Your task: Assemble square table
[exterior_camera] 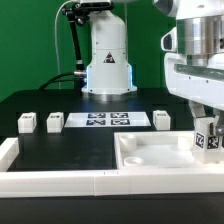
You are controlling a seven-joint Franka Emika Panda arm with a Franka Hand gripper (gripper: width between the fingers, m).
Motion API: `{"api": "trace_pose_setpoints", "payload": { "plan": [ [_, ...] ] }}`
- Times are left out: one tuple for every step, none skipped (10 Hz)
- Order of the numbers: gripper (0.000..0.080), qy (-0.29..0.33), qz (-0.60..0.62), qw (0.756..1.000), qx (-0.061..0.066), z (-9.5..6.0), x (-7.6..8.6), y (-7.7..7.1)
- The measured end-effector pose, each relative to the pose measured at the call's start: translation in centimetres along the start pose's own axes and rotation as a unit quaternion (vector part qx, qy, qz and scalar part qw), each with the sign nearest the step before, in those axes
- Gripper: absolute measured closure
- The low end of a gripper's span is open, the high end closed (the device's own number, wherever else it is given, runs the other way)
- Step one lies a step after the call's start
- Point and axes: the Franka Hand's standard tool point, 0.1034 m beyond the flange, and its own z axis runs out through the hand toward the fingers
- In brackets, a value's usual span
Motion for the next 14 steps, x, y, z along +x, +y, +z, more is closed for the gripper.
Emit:
{"api": "trace_pose_setpoints", "payload": {
  "plan": [
    [0.0507,0.0,0.009,1.0,0.0,0.0,-0.03,0.0],
    [0.0507,-0.002,0.039,0.999,0.001,0.0,-0.02,-0.03],
    [0.0507,-0.002,0.025,1.0,0.001,0.04,-0.06,-0.01],
    [0.0325,-0.002,0.006,1.0,0.001,0.05,-0.05,-0.01],
    [0.0325,-0.002,-0.025,1.0,0.001,0.02,0.12,-0.01],
    [0.019,-0.001,-0.07,0.998,0.0,0.02,0.22,0.0],
    [0.0162,-0.001,-0.14,0.99,0.0,0.02,0.31,0.01],
    [0.0162,-0.001,-0.191,0.982,0.0,0.03,0.37,0.01],
    [0.0152,-0.001,-0.239,0.971,-0.001,0.03,0.29,-0.01],
    [0.0152,-0.001,-0.282,0.959,-0.002,0.09,0.24,0.01],
    [0.0151,-0.002,-0.323,0.947,-0.002,0.17,0.27,0.04],
    [0.0151,-0.002,-0.376,0.927,-0.002,0.17,0.45,0.06],
    [0.0151,-0.002,-0.414,0.91,-0.002,0.15,0.5,0.05],
    [0.0151,-0.002,-0.444,0.896,-0.002,0.16,0.46,0.05]
  ]
}}
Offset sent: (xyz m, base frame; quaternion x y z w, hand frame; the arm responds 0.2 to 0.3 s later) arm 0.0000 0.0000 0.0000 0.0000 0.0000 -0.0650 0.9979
